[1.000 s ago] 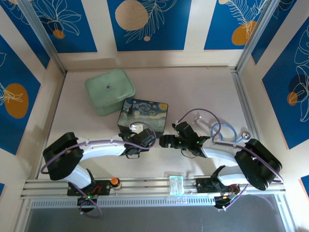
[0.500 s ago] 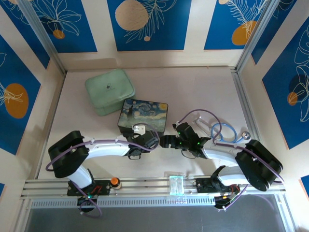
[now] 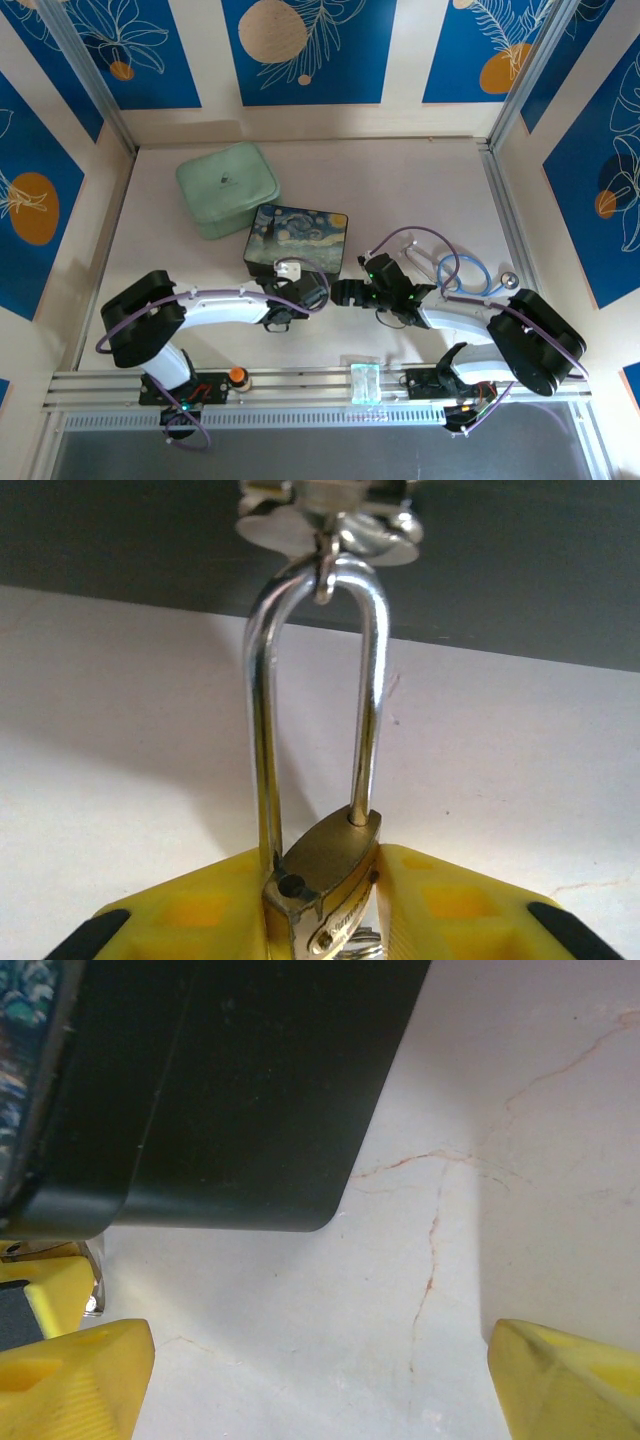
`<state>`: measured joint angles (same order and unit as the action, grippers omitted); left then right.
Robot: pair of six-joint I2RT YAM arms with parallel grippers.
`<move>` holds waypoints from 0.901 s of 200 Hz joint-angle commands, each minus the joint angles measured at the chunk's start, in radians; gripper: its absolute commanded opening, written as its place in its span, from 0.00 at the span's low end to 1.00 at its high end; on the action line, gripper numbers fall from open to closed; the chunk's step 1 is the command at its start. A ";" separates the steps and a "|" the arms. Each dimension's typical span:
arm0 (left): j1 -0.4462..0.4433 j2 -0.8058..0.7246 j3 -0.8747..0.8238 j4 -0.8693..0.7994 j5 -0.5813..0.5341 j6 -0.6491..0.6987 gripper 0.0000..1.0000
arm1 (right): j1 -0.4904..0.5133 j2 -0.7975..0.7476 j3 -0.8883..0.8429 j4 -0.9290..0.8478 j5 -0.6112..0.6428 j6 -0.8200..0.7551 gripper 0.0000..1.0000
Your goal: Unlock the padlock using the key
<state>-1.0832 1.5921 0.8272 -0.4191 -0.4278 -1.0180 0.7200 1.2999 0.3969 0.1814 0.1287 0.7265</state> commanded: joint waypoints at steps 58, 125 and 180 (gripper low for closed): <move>-0.015 0.006 0.046 -0.162 -0.080 0.025 0.27 | 0.002 0.001 -0.029 -0.043 0.023 0.014 0.88; -0.017 0.076 0.087 -0.236 -0.114 0.046 0.27 | 0.004 0.009 -0.026 -0.041 0.020 0.020 0.88; -0.024 0.077 0.067 -0.182 -0.084 0.050 0.27 | 0.004 0.009 -0.035 -0.035 0.022 0.027 0.88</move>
<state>-1.0912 1.6779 0.8974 -0.5953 -0.5098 -0.9844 0.7200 1.2999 0.3962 0.1837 0.1314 0.7345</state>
